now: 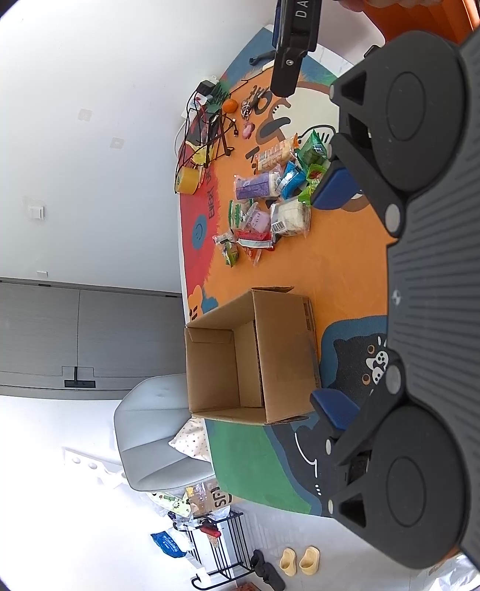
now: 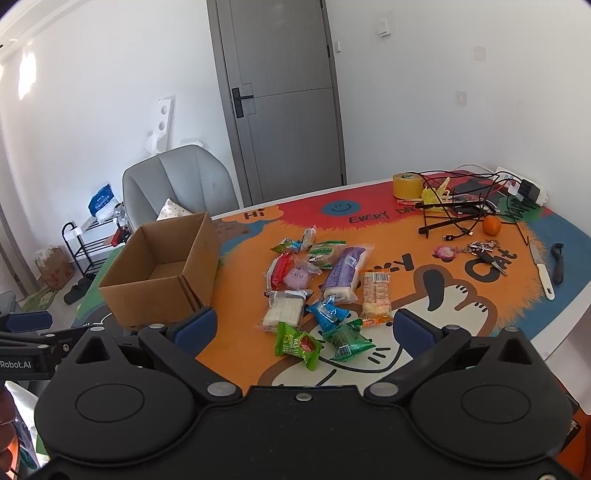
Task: Organize snacks
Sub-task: 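Move both tools toward the pile of wrapped snacks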
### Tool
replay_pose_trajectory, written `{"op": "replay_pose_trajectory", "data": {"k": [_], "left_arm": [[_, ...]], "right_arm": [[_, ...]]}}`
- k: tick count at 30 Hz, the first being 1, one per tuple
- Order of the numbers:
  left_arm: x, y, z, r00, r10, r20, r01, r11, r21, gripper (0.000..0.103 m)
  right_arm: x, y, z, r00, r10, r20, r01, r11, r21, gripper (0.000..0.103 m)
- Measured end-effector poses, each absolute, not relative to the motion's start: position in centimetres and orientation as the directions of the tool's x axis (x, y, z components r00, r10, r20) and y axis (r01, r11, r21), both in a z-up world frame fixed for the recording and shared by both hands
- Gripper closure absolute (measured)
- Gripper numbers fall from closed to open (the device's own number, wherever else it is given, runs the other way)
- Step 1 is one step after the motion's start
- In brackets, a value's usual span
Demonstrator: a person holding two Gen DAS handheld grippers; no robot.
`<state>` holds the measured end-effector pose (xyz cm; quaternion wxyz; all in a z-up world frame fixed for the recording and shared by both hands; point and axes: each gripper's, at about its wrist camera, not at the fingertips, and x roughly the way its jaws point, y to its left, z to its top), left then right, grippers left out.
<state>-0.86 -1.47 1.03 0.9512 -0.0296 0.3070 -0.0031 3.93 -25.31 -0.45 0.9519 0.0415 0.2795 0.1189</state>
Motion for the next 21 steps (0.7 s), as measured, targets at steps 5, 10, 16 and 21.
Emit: {"op": "replay_pose_trajectory", "data": {"k": [5, 10, 16, 21], "left_arm": [[-0.92, -1.35, 1.06, 0.814, -0.024, -0.581, -0.013, 0.998, -0.060, 0.001], [-1.08, -1.40, 1.07, 0.815, -0.027, -0.579, -0.008, 0.998, -0.058, 0.001], [-1.16, -1.41, 1.24, 0.818, -0.026, -0.575, -0.008, 0.998, -0.056, 0.001], [-1.24, -1.37, 1.27, 0.820, -0.026, -0.572, -0.007, 0.998, -0.055, 0.001]], "right_arm": [[3.92, -25.36, -0.36, 0.813, 0.255, -0.523, -0.207, 0.967, 0.150, 0.000], [3.86, -25.22, -0.42, 0.811, 0.262, -0.523, -0.215, 0.965, 0.151, 0.000], [3.70, -25.08, -0.32, 0.812, 0.266, -0.520, -0.222, 0.964, 0.145, 0.000], [3.86, -25.35, -0.23, 0.814, 0.259, -0.520, -0.212, 0.966, 0.149, 0.000]]}}
